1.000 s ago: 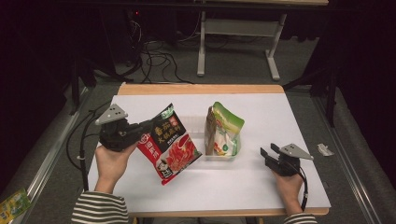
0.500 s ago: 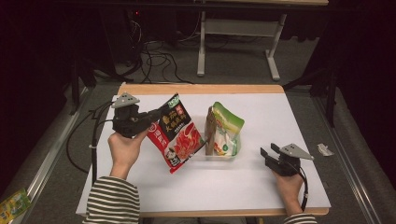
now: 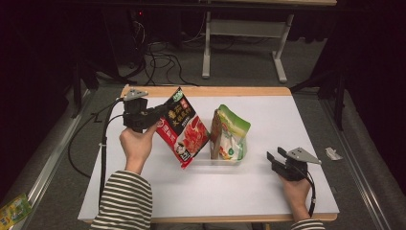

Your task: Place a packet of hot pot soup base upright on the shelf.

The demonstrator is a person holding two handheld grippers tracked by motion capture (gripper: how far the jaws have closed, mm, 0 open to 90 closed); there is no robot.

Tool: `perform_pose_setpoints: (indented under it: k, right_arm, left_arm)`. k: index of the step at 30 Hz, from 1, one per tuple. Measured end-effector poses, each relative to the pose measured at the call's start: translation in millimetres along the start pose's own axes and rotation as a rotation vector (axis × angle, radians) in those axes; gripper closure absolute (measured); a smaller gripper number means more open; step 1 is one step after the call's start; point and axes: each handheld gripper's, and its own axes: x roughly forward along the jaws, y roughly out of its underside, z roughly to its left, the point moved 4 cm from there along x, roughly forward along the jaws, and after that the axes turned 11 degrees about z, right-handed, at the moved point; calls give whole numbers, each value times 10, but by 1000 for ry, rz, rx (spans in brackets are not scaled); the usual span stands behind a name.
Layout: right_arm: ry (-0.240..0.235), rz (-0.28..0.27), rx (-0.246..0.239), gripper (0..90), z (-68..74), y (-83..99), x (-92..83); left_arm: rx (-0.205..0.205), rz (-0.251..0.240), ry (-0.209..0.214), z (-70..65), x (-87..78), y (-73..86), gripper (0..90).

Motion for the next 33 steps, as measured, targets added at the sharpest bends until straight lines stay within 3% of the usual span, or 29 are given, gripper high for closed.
perform_pose_setpoints:
  k: [5, 8, 14, 21, 33]
  right_arm:
    - [-2, 0, 0, 490, 1, 1, -1]
    - [-2, 1, -1, 486, 1, 1, 0]
    - [-2, 7, 4, 482, 8, 2, 5]
    - [1, 13, -1, 479, 11, 1, 10]
    - [5, 16, -7, 478, 17, 1, 12]
  left_arm:
    - [18, 23, -17, -20, 106, 26, 854]
    - [20, 8, -11, -29, 125, 42, 845]
    - [7, -7, 5, 17, 113, 86, 743]
    - [30, -30, 2, 11, 68, 112, 699]
    - [32, -8, 9, 45, 64, 372, 541]
